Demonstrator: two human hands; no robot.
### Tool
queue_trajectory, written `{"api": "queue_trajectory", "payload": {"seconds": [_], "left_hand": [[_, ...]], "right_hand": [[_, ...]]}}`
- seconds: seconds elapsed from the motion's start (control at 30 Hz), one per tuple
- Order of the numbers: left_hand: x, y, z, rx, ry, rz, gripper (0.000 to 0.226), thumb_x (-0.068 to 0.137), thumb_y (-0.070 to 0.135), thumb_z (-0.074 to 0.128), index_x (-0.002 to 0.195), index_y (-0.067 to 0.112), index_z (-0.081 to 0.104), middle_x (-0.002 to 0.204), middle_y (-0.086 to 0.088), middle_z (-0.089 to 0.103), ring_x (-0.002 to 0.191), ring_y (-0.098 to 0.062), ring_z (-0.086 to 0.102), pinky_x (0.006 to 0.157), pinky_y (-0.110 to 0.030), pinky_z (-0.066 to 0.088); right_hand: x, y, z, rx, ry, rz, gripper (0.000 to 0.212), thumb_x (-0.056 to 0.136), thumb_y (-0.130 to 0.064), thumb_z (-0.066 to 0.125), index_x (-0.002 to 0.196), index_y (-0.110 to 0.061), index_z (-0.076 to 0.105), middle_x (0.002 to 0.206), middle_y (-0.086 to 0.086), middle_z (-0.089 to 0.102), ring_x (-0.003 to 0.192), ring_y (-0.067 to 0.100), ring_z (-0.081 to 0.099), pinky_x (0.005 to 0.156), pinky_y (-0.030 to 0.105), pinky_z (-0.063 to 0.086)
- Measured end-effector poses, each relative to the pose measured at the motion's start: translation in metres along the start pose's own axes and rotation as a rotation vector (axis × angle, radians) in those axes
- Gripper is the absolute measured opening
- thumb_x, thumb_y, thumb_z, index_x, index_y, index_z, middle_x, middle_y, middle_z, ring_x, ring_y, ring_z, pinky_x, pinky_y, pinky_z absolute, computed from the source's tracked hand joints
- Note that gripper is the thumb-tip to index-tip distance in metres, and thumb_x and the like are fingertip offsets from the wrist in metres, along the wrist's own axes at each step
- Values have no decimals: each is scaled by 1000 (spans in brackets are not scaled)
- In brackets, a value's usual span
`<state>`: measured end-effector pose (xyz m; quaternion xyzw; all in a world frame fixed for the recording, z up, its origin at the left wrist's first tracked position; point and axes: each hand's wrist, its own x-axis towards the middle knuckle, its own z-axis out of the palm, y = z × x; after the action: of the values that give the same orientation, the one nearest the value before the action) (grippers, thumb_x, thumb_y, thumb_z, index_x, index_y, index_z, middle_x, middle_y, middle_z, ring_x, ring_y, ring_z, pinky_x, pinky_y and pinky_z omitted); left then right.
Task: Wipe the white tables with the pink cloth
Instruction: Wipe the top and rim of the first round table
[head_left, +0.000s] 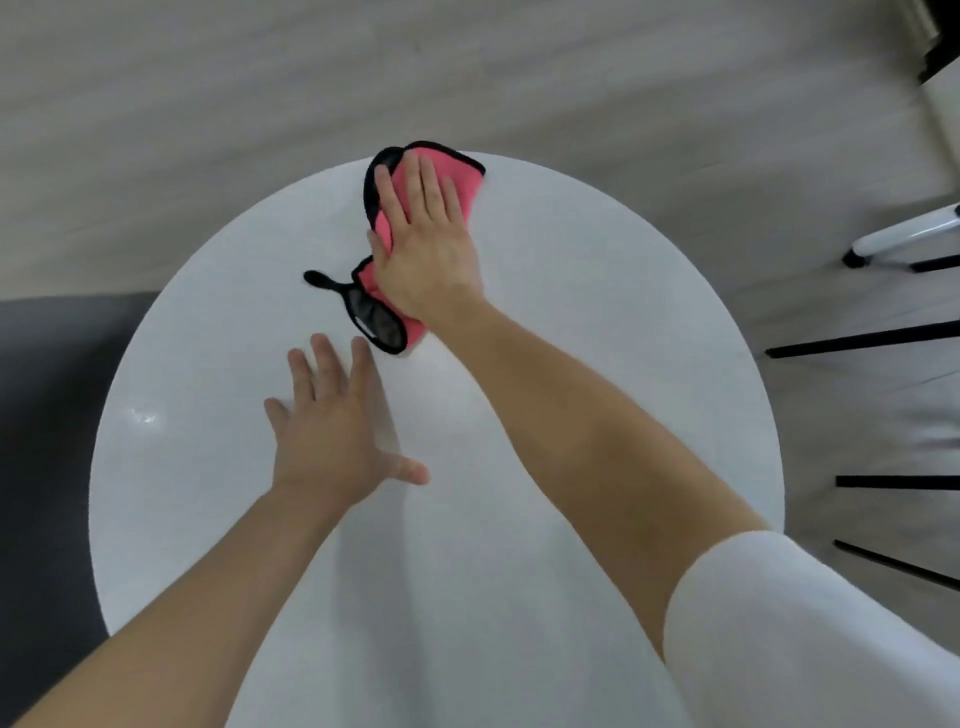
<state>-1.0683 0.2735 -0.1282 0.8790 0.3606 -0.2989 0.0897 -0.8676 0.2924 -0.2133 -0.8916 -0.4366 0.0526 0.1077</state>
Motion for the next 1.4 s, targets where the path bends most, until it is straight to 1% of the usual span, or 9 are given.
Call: {"api": "queue_trajectory", "payload": {"seconds": [0.1, 0.2, 0.4, 0.6, 0.73, 0.83, 0.97, 1.07, 1.4], "left_hand": [[-1, 2, -4, -12, -37, -4, 178, 42, 94, 84, 166, 26, -24, 176, -16, -25, 164, -44, -20, 125, -75, 22], [0, 3, -6, 8, -55, 2, 179, 41, 95, 83, 166, 24, -23, 176, -18, -26, 164, -45, -19, 124, -75, 24], [3, 2, -5, 28, -61, 1, 179, 45, 96, 82, 165, 21, -28, 175, -21, -27, 163, -46, -20, 124, -75, 25], [3, 1, 0, 14, -24, 8, 177, 44, 92, 85, 167, 23, -21, 176, -20, -21, 164, -46, -17, 121, -76, 27], [3, 2, 1, 19, -22, 6, 177, 43, 94, 84, 167, 24, -21, 176, -20, -20, 164, -46, -16, 121, -76, 27], [5, 3, -1, 19, -41, -4, 181, 36, 97, 82, 166, 24, -20, 176, -20, -21, 164, -47, -16, 120, -77, 28], [6, 2, -2, 40, -63, 5, 180, 41, 97, 81, 164, 24, -27, 174, -21, -25, 163, -48, -18, 121, -76, 27], [6, 2, -4, 46, -70, 9, 180, 41, 98, 81, 164, 22, -27, 174, -22, -25, 163, -49, -18, 121, -76, 28], [5, -1, 3, 118, -12, 26, 177, 43, 103, 73, 165, 19, -25, 174, -24, -18, 164, -49, -10, 119, -71, 35]], "right_hand": [[-52, 77, -8, 65, 169, 171, 65, 112, -34, 39, 168, -3, 32, 175, 26, 26, 164, 41, 23, 135, 54, 13], [-156, 131, -34, 24, 158, 404, 68, 116, -41, 33, 172, -6, 18, 179, 22, 12, 168, 37, 10, 136, 53, 10], [-176, 111, -32, -24, 99, 683, 79, 112, -48, 33, 172, -1, 12, 178, 27, 8, 168, 40, 6, 134, 60, 7], [-13, 6, -9, 7, 40, 304, 78, 112, -50, 21, 172, -1, 11, 178, 28, 6, 167, 43, 2, 133, 58, 0], [-12, 29, -8, 18, 37, 101, 68, 114, -40, 25, 172, -5, 21, 179, 23, 15, 167, 37, 11, 135, 52, 5], [-85, 100, -21, 66, 174, 197, 63, 112, -31, 36, 169, -5, 32, 176, 22, 26, 165, 36, 23, 135, 52, 16], [-210, 167, -45, -10, 81, 501, 70, 115, -43, 33, 174, -10, 13, 182, 14, 7, 169, 30, 3, 136, 54, 10], [-193, 156, -41, -52, 57, 647, 77, 112, -47, 31, 172, -2, 11, 179, 26, 5, 168, 40, 2, 133, 61, 8], [1, 22, -8, -44, 1, 150, 78, 111, -51, 21, 171, -1, 16, 178, 27, 11, 167, 43, 7, 133, 59, 3]]}}
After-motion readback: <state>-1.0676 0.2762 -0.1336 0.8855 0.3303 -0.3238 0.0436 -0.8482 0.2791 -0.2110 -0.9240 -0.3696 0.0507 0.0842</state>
